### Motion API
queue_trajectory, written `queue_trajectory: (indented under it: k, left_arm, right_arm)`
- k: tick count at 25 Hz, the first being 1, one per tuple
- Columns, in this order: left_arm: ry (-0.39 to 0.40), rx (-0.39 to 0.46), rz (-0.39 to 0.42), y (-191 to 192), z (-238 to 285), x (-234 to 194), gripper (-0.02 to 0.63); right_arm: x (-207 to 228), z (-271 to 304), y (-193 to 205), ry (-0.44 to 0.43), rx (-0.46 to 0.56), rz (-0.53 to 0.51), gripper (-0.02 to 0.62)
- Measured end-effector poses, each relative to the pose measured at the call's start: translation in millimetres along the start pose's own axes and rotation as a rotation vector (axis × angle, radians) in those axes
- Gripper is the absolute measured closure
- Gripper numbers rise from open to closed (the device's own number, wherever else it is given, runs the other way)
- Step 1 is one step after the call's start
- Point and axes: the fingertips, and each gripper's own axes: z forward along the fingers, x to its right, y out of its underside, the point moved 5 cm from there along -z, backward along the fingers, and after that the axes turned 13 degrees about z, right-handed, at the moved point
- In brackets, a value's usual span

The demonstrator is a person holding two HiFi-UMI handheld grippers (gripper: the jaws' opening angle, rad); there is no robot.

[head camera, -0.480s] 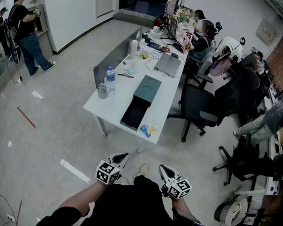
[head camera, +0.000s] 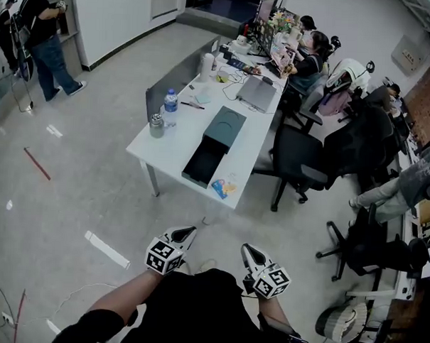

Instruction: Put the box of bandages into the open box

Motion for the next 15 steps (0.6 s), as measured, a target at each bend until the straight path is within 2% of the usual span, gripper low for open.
queue_trajectory:
  k: [6,15]
  left_arm:
    - [-0.009,0.014,0.024,-13.9,2.1,-6.7,0.598]
    - [0.020,0.007,0.064,-16.2,4.3,-1.6,0.598]
  right_arm:
    - [1.8,-9.5,-0.6,0.024,0.045,0.022,0.569]
    - [8.1,-13.8,1.8,0.052,0.053,0.030,0.569]
